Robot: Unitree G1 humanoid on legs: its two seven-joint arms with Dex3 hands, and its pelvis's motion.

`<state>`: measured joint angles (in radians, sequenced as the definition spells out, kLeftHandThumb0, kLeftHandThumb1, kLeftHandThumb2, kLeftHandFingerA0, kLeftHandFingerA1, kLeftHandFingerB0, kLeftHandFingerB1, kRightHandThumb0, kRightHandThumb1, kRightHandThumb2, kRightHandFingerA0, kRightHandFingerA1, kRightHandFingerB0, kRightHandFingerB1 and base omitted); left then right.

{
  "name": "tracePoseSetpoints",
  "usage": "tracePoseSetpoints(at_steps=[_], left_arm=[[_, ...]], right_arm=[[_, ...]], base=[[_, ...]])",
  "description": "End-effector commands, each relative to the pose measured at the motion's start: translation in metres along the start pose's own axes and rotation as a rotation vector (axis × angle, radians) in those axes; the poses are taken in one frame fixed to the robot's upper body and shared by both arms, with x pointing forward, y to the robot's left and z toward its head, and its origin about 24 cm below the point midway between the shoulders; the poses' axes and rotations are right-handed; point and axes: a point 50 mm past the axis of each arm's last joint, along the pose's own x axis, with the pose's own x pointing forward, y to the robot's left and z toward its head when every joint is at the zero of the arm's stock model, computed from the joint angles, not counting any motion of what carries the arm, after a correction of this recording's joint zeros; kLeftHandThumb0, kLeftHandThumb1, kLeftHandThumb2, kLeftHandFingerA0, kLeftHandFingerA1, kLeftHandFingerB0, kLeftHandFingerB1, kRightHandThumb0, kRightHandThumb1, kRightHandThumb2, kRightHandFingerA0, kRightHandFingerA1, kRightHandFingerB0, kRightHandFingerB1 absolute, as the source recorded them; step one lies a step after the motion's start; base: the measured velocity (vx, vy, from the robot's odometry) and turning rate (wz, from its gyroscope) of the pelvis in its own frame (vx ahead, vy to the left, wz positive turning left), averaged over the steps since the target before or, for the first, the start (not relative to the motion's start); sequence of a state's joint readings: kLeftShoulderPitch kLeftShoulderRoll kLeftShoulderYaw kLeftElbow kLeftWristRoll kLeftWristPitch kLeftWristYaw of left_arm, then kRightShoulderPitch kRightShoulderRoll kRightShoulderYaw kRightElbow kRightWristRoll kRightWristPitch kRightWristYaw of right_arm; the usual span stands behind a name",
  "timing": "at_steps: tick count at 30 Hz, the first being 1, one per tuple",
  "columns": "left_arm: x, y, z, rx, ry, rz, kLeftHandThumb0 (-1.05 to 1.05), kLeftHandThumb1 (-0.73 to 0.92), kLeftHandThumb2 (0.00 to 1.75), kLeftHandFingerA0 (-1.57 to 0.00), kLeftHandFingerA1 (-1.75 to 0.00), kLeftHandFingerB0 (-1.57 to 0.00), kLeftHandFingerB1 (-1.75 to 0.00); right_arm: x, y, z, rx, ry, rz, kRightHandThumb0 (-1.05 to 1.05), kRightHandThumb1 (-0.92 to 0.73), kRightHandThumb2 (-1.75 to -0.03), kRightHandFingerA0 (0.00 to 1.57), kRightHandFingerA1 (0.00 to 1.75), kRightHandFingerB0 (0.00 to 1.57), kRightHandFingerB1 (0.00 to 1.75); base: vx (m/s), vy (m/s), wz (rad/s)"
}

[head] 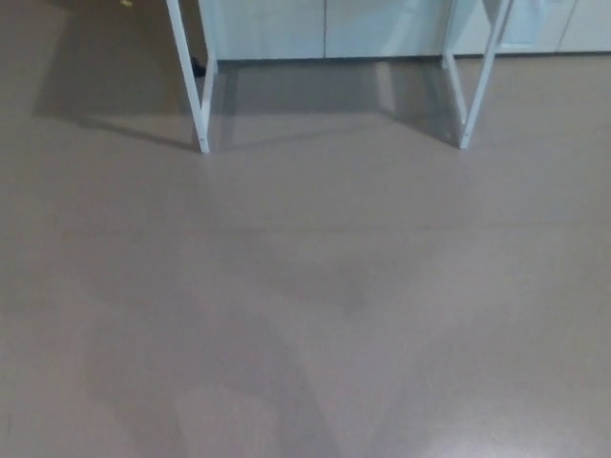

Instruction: The robot walk towards a table in front and pick up a black pencil case on the left hand side and put the pencil case into a small container on the right hand side

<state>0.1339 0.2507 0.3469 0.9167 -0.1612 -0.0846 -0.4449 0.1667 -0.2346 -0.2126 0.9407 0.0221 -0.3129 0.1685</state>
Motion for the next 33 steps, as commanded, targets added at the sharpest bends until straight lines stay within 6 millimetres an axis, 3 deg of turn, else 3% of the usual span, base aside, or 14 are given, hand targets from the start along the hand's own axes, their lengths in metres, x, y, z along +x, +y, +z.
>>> tracePoseSetpoints(at_steps=[1, 2, 3, 4, 5, 9, 10, 11, 12, 29, 30, 31, 32, 33], left_arm=[[-0.002, 0.005, 0.002, 0.018, -0.011, 0.025, -0.10, 0.41, 0.87, -0.32, -0.59, -0.12, -0.48], [-0.002, 0.005, 0.002, 0.021, -0.009, 0.025, -0.11, 0.58, 0.56, -0.42, -0.44, -0.24, -0.32], [-0.003, 0.005, 0.002, 0.021, -0.008, 0.024, -0.08, 0.42, 0.87, -0.33, -0.59, -0.11, -0.47], [-0.003, 0.006, 0.002, 0.020, -0.008, 0.024, -0.08, 0.42, 0.87, -0.33, -0.59, -0.11, -0.47], [-0.002, 0.005, 0.003, 0.038, -0.013, 0.031, -0.14, 0.58, 0.58, -0.49, -0.48, -0.25, -0.33], [-0.002, 0.005, 0.004, 0.045, -0.014, 0.029, -0.12, 0.58, 0.56, -0.48, -0.47, -0.25, -0.33], [-0.002, 0.005, 0.004, 0.041, -0.014, 0.029, -0.10, 0.41, 0.87, -0.41, -0.62, -0.13, -0.48], [-0.002, 0.006, 0.004, 0.042, -0.013, 0.028, -0.10, 0.41, 0.87, -0.41, -0.62, -0.13, -0.48], [-0.002, 0.006, 0.004, 0.047, -0.012, 0.025, -0.12, 0.59, 0.57, -0.49, -0.45, -0.24, -0.32], [-0.003, 0.008, 0.003, 0.056, 0.000, 0.036, -0.13, 0.61, 0.57, -0.52, -0.48, -0.29, -0.33], [-0.003, 0.008, 0.003, 0.054, -0.001, 0.036, -0.16, 0.61, 0.59, -0.52, -0.49, -0.29, -0.34], [-0.004, 0.009, 0.003, 0.061, 0.001, 0.030, -0.12, 0.44, 0.90, -0.45, -0.64, -0.15, -0.49], [-0.004, 0.009, 0.003, 0.065, 0.000, 0.027, -0.19, 0.60, 0.59, -0.52, -0.49, -0.26, -0.34], [-0.004, 0.009, 0.002, 0.067, -0.002, 0.026, -0.13, 0.43, 0.89, -0.45, -0.65, -0.14, -0.49]], right_arm=[[-0.001, -0.003, 0.000, -0.005, -0.007, -0.017, -0.28, -0.62, -0.59, 0.56, 0.44, 0.43, 0.38], [-0.001, -0.003, 0.000, -0.003, -0.008, -0.016, -0.28, -0.62, -0.59, 0.56, 0.44, 0.42, 0.38], [-0.001, -0.003, 0.000, 0.003, -0.008, -0.016, -0.28, -0.62, -0.59, 0.58, 0.45, 0.44, 0.38], [-0.001, -0.002, -0.001, 0.010, -0.008, -0.016, -0.28, -0.62, -0.59, 0.58, 0.45, 0.44, 0.38], [-0.001, -0.002, 0.000, 0.007, -0.007, -0.015, -0.28, -0.62, -0.59, 0.57, 0.45, 0.44, 0.38], [0.000, -0.002, 0.000, -0.005, -0.005, -0.014, -0.28, -0.62, -0.59, 0.57, 0.45, 0.42, 0.38], [0.000, -0.002, 0.000, -0.011, -0.004, -0.012, -0.28, -0.63, -0.59, 0.57, 0.45, 0.42, 0.38], [0.000, -0.002, 0.000, -0.013, -0.007, -0.010, -0.28, -0.63, -0.59, 0.57, 0.45, 0.42, 0.38], [0.000, -0.002, 0.000, -0.019, -0.007, -0.012, -0.29, -0.62, -0.59, 0.59, 0.45, 0.43, 0.38], [-0.003, 0.002, -0.007, -0.042, 0.010, 0.000, -0.26, -0.64, -0.59, 0.54, 0.45, 0.41, 0.38], [-0.003, 0.002, -0.007, -0.044, 0.010, 0.002, -0.27, -0.64, -0.59, 0.55, 0.45, 0.41, 0.38], [-0.004, 0.002, -0.009, -0.044, 0.013, 0.004, -0.27, -0.64, -0.59, 0.56, 0.46, 0.43, 0.39], [-0.005, 0.002, -0.010, -0.045, 0.015, 0.004, -0.28, -0.64, -0.59, 0.58, 0.46, 0.43, 0.39], [-0.006, 0.002, -0.010, -0.048, 0.017, 0.006, -0.28, -0.64, -0.59, 0.57, 0.45, 0.42, 0.38]], base=[[0.25, -0.120, 0.04], [0.22, -0.100, -0.08], [0.19, -0.081, 0.05], [0.18, -0.046, 0.00], [0.20, -0.014, -0.05], [0.23, 0.063, -0.12], [0.21, 0.142, -0.12], [0.35, 0.175, -0.15], [0.33, 0.236, 0.04], [0.27, 0.015, 0.07], [0.29, -0.265, 0.10], [0.28, -0.255, -0.07], [0.14, -0.119, 0.01], [0.18, -0.100, -0.03]])
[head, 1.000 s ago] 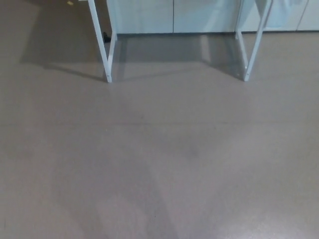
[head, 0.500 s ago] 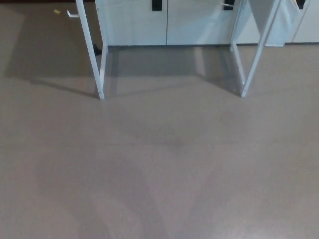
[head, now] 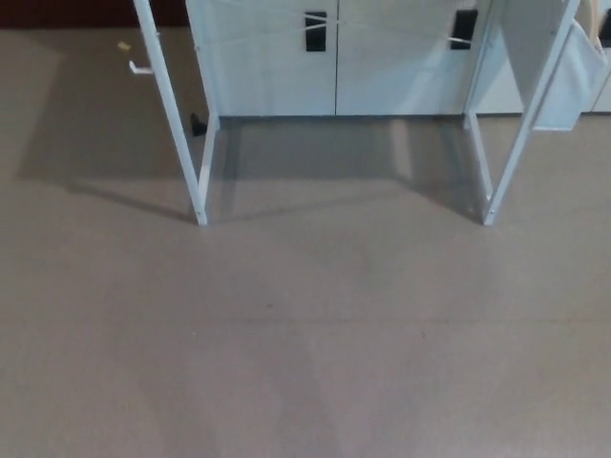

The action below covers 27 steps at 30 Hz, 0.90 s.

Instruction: The robot walk towards a table in front and pick up a black pencil case on the left hand side and put the pencil case into a small container on the right hand side

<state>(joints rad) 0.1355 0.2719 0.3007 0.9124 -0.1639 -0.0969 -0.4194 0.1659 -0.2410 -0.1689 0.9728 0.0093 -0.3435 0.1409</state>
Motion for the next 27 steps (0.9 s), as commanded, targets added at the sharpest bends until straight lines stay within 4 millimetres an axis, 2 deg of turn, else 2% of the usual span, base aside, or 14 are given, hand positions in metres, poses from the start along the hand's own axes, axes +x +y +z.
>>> tracePoseSetpoints(at_steps=[1, 2, 6, 7, 16, 17, 19, 20, 26, 27], left_arm=[[-0.0049, 0.0073, -0.0020, 0.020, -0.002, 0.019, -0.13, 0.43, 0.89, -0.45, -0.65, -0.14, -0.49], [-0.0047, 0.0074, -0.0023, 0.019, 0.001, 0.023, -0.16, 0.60, 0.58, -0.53, -0.49, -0.27, -0.33], [-0.0047, 0.0076, -0.0031, 0.019, 0.003, 0.021, -0.19, 0.59, 0.59, -0.51, -0.50, -0.27, -0.35], [-0.0051, 0.0077, -0.0033, 0.016, 0.005, 0.020, -0.14, 0.61, 0.57, -0.50, -0.47, -0.28, -0.34], [-0.0066, 0.0078, -0.0054, 0.030, 0.010, 0.010, -0.15, 0.62, 0.58, -0.50, -0.47, -0.28, -0.34], [-0.0069, 0.0076, -0.0053, 0.026, 0.011, -0.002, -0.12, 0.45, 0.90, -0.39, -0.61, -0.16, -0.49], [-0.0066, 0.0075, -0.0053, 0.018, 0.014, 0.001, -0.12, 0.45, 0.89, -0.40, -0.62, -0.16, -0.49], [-0.0064, 0.0079, -0.0055, 0.017, 0.017, 0.006, -0.14, 0.62, 0.58, -0.50, -0.46, -0.30, -0.35], [-0.0076, 0.0079, -0.0060, 0.044, 0.017, 0.006, -0.15, 0.63, 0.58, -0.49, -0.46, -0.32, -0.35], [-0.0077, 0.0077, -0.0058, 0.047, 0.018, 0.004, -0.12, 0.45, 0.90, -0.42, -0.62, -0.20, -0.50]], right_arm=[[-0.0051, -0.0014, -0.0074, -0.009, 0.016, 0.000, -0.28, -0.64, -0.59, 0.57, 0.45, 0.42, 0.38], [-0.0055, -0.0013, -0.0079, -0.011, 0.016, 0.001, -0.28, -0.63, -0.59, 0.56, 0.45, 0.42, 0.38], [-0.0054, -0.0006, -0.0086, -0.007, 0.023, -0.001, -0.27, -0.63, -0.59, 0.57, 0.45, 0.42, 0.38], [-0.0057, -0.0006, -0.0085, -0.017, 0.020, 0.004, -0.28, -0.63, -0.59, 0.56, 0.45, 0.42, 0.38], [-0.0077, -0.0006, -0.0121, -0.027, 0.027, 0.005, -0.30, -0.64, -0.59, 0.57, 0.45, 0.42, 0.38], [-0.0082, -0.0008, -0.0127, -0.029, 0.027, 0.008, -0.31, -0.64, -0.59, 0.57, 0.46, 0.41, 0.38], [-0.0082, -0.0006, -0.0127, -0.034, 0.026, 0.009, -0.32, -0.64, -0.59, 0.59, 0.46, 0.42, 0.38], [-0.0090, -0.0001, -0.0137, -0.037, 0.027, 0.010, -0.31, -0.64, -0.59, 0.59, 0.45, 0.42, 0.38], [-0.0107, 0.0009, -0.0162, -0.022, 0.032, 0.017, -0.30, -0.65, -0.59, 0.61, 0.46, 0.43, 0.39], [-0.0109, 0.0010, -0.0163, -0.021, 0.031, 0.017, -0.30, -0.64, -0.59, 0.61, 0.46, 0.43, 0.39]], base=[[0.22, -0.080, -0.03], [0.20, -0.039, -0.04], [0.18, 0.043, -0.09], [0.20, 0.114, -0.17], [0.29, 0.157, -0.04], [0.24, 0.023, 0.09], [0.22, -0.023, 0.07], [0.22, -0.065, 0.07], [0.22, -0.192, 0.20], [0.13, -0.297, 0.26]])
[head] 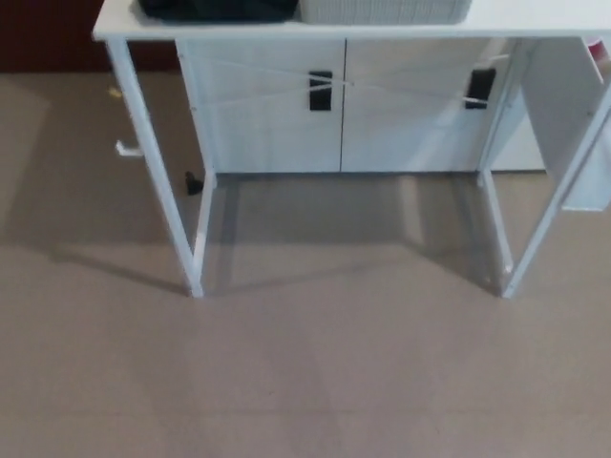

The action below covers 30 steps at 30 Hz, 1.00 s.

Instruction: The robot walk towards a table in front and pick up a black pencil case on the left hand side and put the pencil case into a small container on the right hand side

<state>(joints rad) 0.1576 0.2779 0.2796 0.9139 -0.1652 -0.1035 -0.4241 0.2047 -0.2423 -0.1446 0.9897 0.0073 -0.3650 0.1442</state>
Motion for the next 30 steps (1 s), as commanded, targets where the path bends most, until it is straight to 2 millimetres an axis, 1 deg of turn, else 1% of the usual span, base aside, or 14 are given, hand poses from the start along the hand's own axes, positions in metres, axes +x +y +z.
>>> tracePoseSetpoints(at_steps=[1, 2, 4, 8, 12, 16, 18, 20, 21, 26, 27, 28, 29, 30], left_arm=[[-0.0041, 0.0071, 0.0013, 0.032, -0.006, 0.012, -0.12, 0.45, 0.90, -0.42, -0.62, -0.20, -0.50], [-0.0036, 0.0073, 0.0023, 0.042, -0.003, 0.016, -0.15, 0.63, 0.58, -0.49, -0.44, -0.32, -0.35], [-0.0033, 0.0069, 0.0025, 0.041, -0.005, 0.017, -0.15, 0.62, 0.58, -0.49, -0.45, -0.34, -0.36], [-0.0031, 0.0061, 0.0026, 0.055, -0.006, 0.015, -0.16, 0.61, 0.57, -0.48, -0.44, -0.35, -0.36], [-0.0013, 0.0053, 0.0046, 0.049, -0.009, 0.012, -0.17, 0.61, 0.57, -0.51, -0.46, -0.35, -0.36], [-0.0005, 0.0053, 0.0051, 0.056, -0.003, 0.011, -0.18, 0.61, 0.58, -0.48, -0.45, -0.35, -0.36], [-0.0005, 0.0052, 0.0052, 0.063, -0.001, 0.012, -0.18, 0.61, 0.58, -0.49, -0.46, -0.35, -0.37], [-0.0008, 0.0051, 0.0053, 0.054, -0.006, 0.004, -0.16, 0.62, 0.58, -0.47, -0.46, -0.35, -0.37], [-0.0005, 0.0054, 0.0057, 0.068, -0.003, 0.009, -0.18, 0.62, 0.58, -0.48, -0.45, -0.36, -0.37], [-0.0001, 0.0056, 0.0079, 0.078, -0.005, 0.014, -0.19, 0.60, 0.57, -0.49, -0.46, -0.38, -0.37], [-0.0004, 0.0053, 0.0072, 0.076, -0.005, 0.012, -0.18, 0.60, 0.57, -0.48, -0.45, -0.38, -0.37], [-0.0010, 0.0052, 0.0069, 0.079, -0.008, 0.009, -0.24, 0.56, 0.63, -0.45, -0.48, -0.37, -0.42], [-0.0011, 0.0052, 0.0070, 0.084, -0.010, 0.008, -0.19, 0.59, 0.57, -0.47, -0.45, -0.38, -0.38], [-0.0011, 0.0053, 0.0072, 0.089, -0.010, 0.008, -0.19, 0.59, 0.57, -0.47, -0.45, -0.38, -0.38]], right_arm=[[-0.0020, -0.0018, -0.0014, -0.001, -0.006, -0.004, -0.30, -0.64, -0.59, 0.61, 0.46, 0.43, 0.39], [-0.0010, -0.0017, -0.0008, -0.006, -0.003, -0.004, -0.30, -0.64, -0.59, 0.62, 0.47, 0.44, 0.39], [-0.0002, -0.0014, -0.0006, -0.006, 0.002, -0.005, -0.29, -0.64, -0.58, 0.65, 0.47, 0.47, 0.40], [-0.0002, -0.0007, -0.0009, 0.008, 0.003, 0.001, -0.30, -0.64, -0.58, 0.64, 0.48, 0.47, 0.40], [0.0005, -0.0002, 0.0007, 0.005, -0.003, 0.005, -0.30, -0.64, -0.58, 0.65, 0.48, 0.48, 0.41], [-0.0003, 0.0001, 0.0000, -0.014, -0.001, 0.009, -0.30, -0.64, -0.58, 0.64, 0.47, 0.48, 0.40], [-0.0005, 0.0002, -0.0007, -0.005, 0.002, 0.012, -0.29, -0.64, -0.59, 0.63, 0.47, 0.48, 0.40], [-0.0003, 0.0004, -0.0008, -0.008, 0.005, 0.009, -0.29, -0.64, -0.59, 0.64, 0.47, 0.48, 0.40], [-0.0002, 0.0006, -0.0009, -0.006, 0.006, 0.012, -0.29, -0.64, -0.59, 0.64, 0.47, 0.48, 0.40], [-0.0002, 0.0011, -0.0005, 0.002, 0.006, 0.013, -0.29, -0.64, -0.59, 0.64, 0.47, 0.47, 0.40], [-0.0010, 0.0008, -0.0015, 0.003, 0.007, 0.013, -0.29, -0.65, -0.59, 0.64, 0.47, 0.47, 0.40], [-0.0010, 0.0005, -0.0020, 0.004, 0.009, 0.012, -0.28, -0.64, -0.59, 0.64, 0.47, 0.47, 0.40], [-0.0010, 0.0004, -0.0021, 0.005, 0.009, 0.012, -0.29, -0.64, -0.59, 0.64, 0.47, 0.47, 0.40], [-0.0011, 0.0004, -0.0022, 0.005, 0.009, 0.012, -0.29, -0.64, -0.59, 0.64, 0.47, 0.47, 0.40]], base=[[0.16, -0.130, -0.09], [0.21, -0.082, 0.01], [0.25, -0.046, 0.00], [0.23, 0.047, -0.08], [0.31, 0.183, -0.15], [0.39, 0.172, -0.23], [0.31, 0.126, 0.08], [0.30, 0.084, 0.09], [0.28, 0.046, 0.08], [0.30, -0.053, 0.21], [0.42, -0.139, 0.71], [0.32, -0.155, 0.06], [0.32, -0.148, 0.69], [0.30, -0.144, 0.32]])
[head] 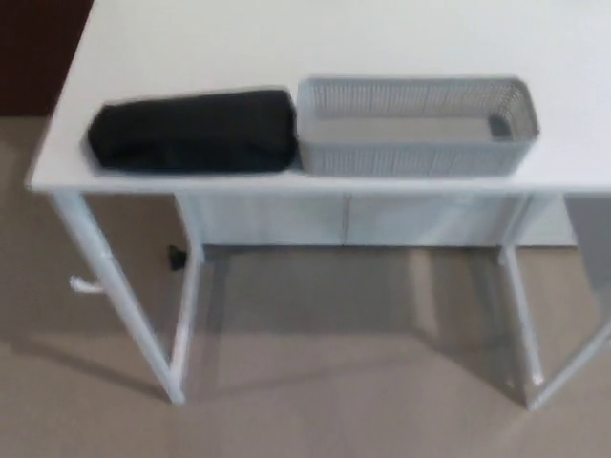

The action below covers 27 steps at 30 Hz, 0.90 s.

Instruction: The robot walk towards a table in front and pick up a black pencil case on the left hand side and put the pencil case into a small container on the right hand side

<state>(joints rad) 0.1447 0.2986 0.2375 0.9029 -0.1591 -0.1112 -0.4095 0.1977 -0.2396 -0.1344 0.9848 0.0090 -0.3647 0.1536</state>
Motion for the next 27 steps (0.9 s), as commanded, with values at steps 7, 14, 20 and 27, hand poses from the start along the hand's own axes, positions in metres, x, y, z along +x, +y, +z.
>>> tracePoseSetpoints(at_steps=[7, 14, 20, 27], left_arm=[[-0.0037, 0.0052, -0.0008, 0.038, 0.006, 0.008, -0.18, 0.60, 0.57, -0.46, -0.44, -0.38, -0.38], [-0.0042, 0.0055, -0.0014, 0.085, 0.018, -0.018, -0.23, 0.61, 0.58, -0.48, -0.46, -0.37, -0.38], [-0.0050, 0.0036, -0.0057, 0.076, 0.048, -0.029, -0.20, 0.62, 0.58, -0.51, -0.47, -0.39, -0.38], [-0.0054, 0.0041, -0.0057, 0.114, 0.059, -0.042, -0.21, 0.61, 0.58, -0.50, -0.46, -0.38, -0.37]], right_arm=[[-0.0036, -0.0025, -0.0076, 0.024, 0.031, -0.004, -0.29, -0.64, -0.59, 0.64, 0.47, 0.47, 0.40], [-0.0051, -0.0028, -0.0084, 0.013, 0.025, -0.003, -0.30, -0.64, -0.58, 0.64, 0.47, 0.48, 0.40], [-0.0070, -0.0045, -0.0109, -0.001, 0.031, -0.003, -0.32, -0.64, -0.59, 0.64, 0.47, 0.48, 0.40], [-0.0060, -0.0039, -0.0110, -0.010, 0.030, -0.005, -0.40, -0.51, -0.76, 0.61, 0.59, 0.42, 0.50]], base=[[0.23, -0.083, -0.04], [0.18, 0.117, -0.25], [0.08, 0.075, 0.12], [0.00, -0.009, 0.02]])
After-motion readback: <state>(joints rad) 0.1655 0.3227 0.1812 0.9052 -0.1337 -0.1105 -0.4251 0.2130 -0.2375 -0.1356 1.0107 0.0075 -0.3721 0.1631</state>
